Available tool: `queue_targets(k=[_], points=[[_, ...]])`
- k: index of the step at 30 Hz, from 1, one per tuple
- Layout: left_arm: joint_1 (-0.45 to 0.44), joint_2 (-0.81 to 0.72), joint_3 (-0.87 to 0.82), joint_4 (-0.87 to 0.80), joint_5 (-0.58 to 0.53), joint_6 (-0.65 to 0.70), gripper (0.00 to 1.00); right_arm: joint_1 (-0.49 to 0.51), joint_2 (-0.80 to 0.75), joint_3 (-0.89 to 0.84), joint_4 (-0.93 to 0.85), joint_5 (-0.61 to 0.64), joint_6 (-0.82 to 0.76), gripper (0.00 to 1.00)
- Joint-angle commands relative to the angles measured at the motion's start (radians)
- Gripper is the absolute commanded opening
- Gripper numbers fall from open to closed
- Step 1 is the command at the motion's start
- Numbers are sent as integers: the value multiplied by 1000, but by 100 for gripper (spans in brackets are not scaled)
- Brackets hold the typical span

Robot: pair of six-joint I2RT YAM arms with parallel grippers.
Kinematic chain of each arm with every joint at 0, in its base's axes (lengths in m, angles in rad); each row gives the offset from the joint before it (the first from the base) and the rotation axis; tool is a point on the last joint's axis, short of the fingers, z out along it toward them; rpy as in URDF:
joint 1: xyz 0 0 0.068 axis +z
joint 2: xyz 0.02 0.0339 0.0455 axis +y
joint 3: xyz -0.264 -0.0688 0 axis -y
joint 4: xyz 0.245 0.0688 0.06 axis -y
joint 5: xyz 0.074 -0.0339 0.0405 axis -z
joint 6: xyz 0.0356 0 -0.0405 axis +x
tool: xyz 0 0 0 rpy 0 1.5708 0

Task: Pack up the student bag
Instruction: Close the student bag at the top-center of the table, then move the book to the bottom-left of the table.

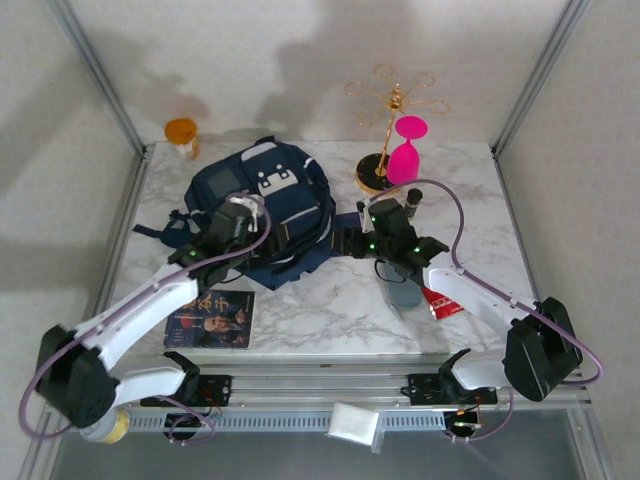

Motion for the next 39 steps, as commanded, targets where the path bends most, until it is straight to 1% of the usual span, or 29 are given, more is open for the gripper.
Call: queue_targets(k=[1,2,3,4,7,10,11,15,19,22,23,24,26,28,31,33,36,39], points=[[7,-129,-59,-1,-43,-178,68,33,9,44,-52,-44,-37,52],[9,-165,-72,-32,-77,-206,72,36,21,53,-49,-52,-42,53],[10,-191,-79,-64,-110,-228,76,73,32,61,-45,-63,-41,53],[13,-219,-83,-110,-157,-263,80,87,48,73,-42,-85,-37,54],[25,-266,-99,-251,-276,-375,90,138,110,98,-18,-150,-22,57],[47,-283,-148,-318,-320,-467,98,189,188,141,-2,-176,-27,58],[52,-284,-168,-324,-319,-493,99,205,210,154,2,-177,-28,58],[70,-284,-290,-309,-333,-605,99,272,310,229,9,-202,-35,57],[110,-307,-383,-316,-369,-698,99,317,429,299,16,-226,-25,50],[173,-338,-453,-287,-355,-719,99,350,501,354,3,-229,-38,49],[197,-345,-475,-278,-350,-717,99,361,520,372,-3,-218,-38,49],[238,-346,-498,-271,-333,-713,97,371,544,394,-18,-219,-38,49],[325,-348,-528,-224,-270,-667,93,386,588,440,-42,-228,-35,51],[397,-337,-534,-224,-263,-635,89,403,632,479,-59,-217,-39,52],[475,-336,-550,-230,-263,-594,85,418,708,570,-107,-204,-55,54],[545,-341,-583,-179,-212,-554,80,422,762,631,-142,-187,-58,56],[618,-324,-610,-112,-151,-508,73,422,828,706,-169,-164,-69,59],[644,-299,-606,-96,-146,-478,67,421,907,814,-247,-109,-91,63]])
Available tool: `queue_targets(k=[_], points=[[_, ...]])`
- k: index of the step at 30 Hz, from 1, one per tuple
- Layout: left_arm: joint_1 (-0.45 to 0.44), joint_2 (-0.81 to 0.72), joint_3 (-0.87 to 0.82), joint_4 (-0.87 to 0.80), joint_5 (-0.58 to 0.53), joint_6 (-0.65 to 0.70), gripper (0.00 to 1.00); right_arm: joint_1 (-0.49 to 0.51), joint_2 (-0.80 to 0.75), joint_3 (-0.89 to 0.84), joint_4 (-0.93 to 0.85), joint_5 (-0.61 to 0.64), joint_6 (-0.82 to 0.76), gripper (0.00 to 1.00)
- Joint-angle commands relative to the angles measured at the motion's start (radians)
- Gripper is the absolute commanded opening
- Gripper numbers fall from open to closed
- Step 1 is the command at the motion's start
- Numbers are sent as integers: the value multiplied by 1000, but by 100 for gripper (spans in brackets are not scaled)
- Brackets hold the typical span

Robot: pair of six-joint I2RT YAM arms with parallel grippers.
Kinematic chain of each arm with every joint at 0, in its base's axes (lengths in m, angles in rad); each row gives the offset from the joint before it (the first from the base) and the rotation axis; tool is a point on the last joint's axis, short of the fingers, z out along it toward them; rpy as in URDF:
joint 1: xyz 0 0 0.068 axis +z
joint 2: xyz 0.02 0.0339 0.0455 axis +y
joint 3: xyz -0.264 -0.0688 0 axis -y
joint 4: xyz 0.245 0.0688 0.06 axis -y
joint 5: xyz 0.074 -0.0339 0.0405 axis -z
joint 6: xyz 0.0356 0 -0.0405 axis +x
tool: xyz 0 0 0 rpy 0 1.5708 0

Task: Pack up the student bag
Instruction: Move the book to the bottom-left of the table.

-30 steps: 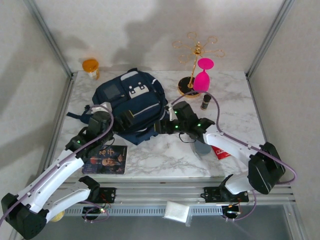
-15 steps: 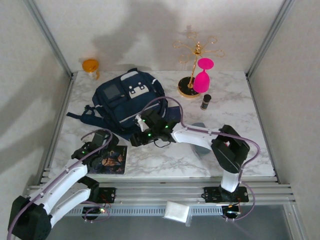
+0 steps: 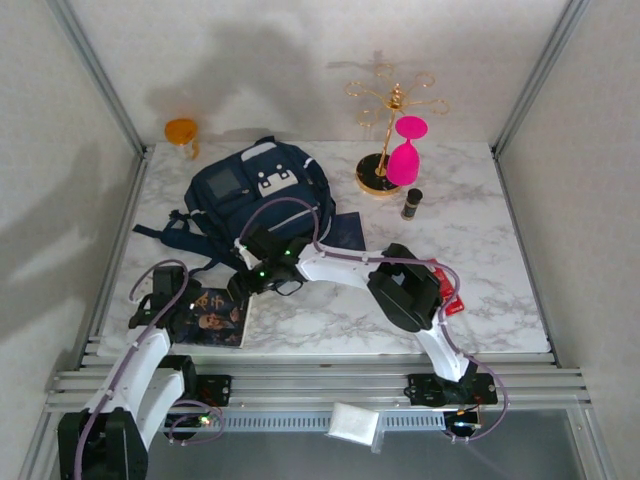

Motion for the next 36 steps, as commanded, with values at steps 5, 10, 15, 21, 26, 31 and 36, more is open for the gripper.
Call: queue_targets(k=[5,10,15,21,26,31,36], points=[[45,12,-73,66,81,61,59,2,150,197,-168,124,-48,71],[45,-34,-131,105,102,51,55,24,176,230,-199,45,-60,71],[45,-46,-141,99,105,57,52,44,182,250,-232,5,-61,70],[44,-52,-142,95,116,58,52,51,178,274,-284,27,-61,69],[45,-80,-154,92,118,59,51,52,179,277,-302,14,-63,63],[45,-101,-155,72,112,67,50,52,161,295,-306,-19,-63,57],[44,-123,-173,73,108,52,49,52,148,313,-309,-70,-53,50]])
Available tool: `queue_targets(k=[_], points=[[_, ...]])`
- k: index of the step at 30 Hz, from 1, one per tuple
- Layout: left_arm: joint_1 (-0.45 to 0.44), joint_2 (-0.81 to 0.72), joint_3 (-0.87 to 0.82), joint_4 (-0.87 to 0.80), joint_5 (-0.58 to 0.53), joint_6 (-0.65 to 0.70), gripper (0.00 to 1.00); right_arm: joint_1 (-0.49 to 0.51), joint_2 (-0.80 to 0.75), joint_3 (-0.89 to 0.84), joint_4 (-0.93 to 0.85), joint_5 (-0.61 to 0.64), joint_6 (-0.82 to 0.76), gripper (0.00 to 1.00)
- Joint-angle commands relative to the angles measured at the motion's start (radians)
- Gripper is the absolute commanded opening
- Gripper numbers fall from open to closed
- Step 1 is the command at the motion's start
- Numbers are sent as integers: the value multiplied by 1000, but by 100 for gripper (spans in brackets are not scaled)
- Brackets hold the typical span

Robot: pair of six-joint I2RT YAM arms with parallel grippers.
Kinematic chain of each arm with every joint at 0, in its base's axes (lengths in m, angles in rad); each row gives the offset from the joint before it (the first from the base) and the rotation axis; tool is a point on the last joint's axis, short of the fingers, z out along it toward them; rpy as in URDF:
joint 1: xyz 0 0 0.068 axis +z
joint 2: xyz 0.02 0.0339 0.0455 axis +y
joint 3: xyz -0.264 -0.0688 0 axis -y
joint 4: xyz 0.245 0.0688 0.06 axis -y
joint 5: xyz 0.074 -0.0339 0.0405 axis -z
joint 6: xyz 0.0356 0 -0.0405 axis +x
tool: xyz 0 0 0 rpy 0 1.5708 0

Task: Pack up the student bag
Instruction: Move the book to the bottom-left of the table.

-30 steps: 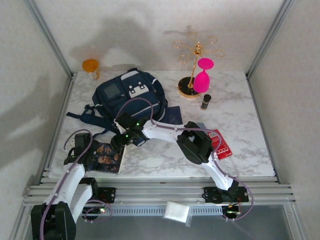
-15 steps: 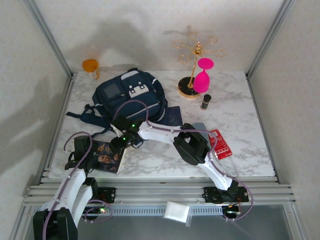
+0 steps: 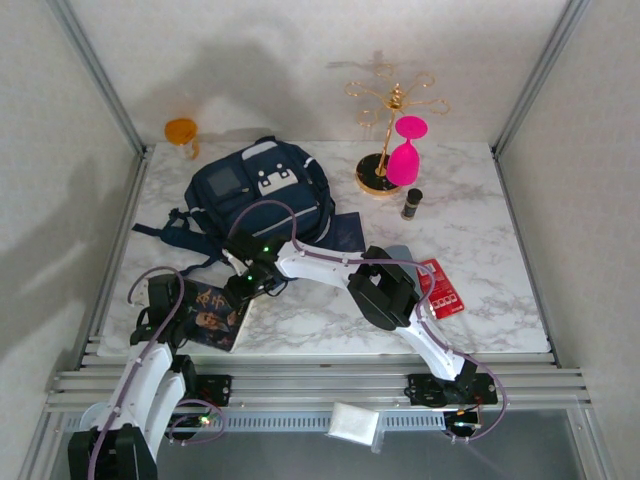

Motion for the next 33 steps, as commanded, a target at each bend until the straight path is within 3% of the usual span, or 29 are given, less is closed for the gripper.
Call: queue_targets(k=[1,11,25,33], points=[[4,-4,-52,-87,58,-17,49,19,-19,44,-15,-88,0,49],[4,-6,-49,-94,52,-14,48,14,-12,22,-49,-72,14,40],[4,-14,-49,-95,55,-14,49,-8,-34,-17,6,-183,35,11],[4,-14,-18,-115,49,-4,57,-7,-93,-25,65,-229,53,0]])
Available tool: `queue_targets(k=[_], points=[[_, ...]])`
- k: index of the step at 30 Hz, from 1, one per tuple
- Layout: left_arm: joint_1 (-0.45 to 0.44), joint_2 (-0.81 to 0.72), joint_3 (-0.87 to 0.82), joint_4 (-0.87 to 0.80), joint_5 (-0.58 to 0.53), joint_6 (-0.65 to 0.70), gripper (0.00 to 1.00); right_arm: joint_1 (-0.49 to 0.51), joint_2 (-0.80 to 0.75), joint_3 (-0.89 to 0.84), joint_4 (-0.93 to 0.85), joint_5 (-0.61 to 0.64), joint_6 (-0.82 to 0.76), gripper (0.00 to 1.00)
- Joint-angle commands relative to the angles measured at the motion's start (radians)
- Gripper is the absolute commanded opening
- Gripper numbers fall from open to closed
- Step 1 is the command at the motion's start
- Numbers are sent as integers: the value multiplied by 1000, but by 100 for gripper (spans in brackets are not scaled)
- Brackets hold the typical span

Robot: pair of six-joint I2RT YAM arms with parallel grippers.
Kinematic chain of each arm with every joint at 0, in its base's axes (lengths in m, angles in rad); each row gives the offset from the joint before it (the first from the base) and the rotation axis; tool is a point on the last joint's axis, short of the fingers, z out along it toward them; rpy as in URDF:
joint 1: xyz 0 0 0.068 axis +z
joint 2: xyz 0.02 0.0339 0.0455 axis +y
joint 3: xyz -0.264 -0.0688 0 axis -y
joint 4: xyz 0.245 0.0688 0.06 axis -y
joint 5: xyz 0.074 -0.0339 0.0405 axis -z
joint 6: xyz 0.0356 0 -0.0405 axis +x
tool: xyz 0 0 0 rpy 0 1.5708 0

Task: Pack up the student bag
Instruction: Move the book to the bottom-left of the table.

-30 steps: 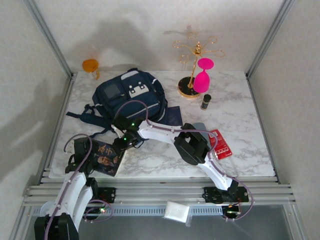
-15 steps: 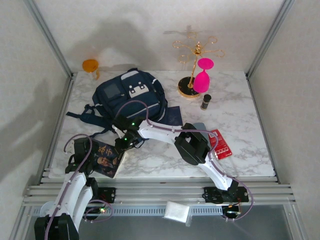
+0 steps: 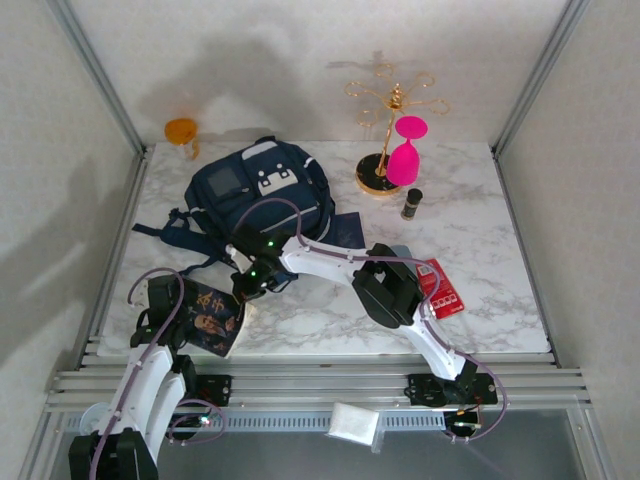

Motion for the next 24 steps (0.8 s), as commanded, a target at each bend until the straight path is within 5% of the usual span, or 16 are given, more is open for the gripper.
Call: queue_targets(k=[1,15,24], points=[[4,6,-1,-122,38,-4,59,18,-71,-14,92,-83,21,0],[-1,99,185,-166,85,48,80,-75,-288,-369,421,-14,286,0],[-98,111,254,-370,-117,-60,87,-57,-259,-441,491,47,321,0]])
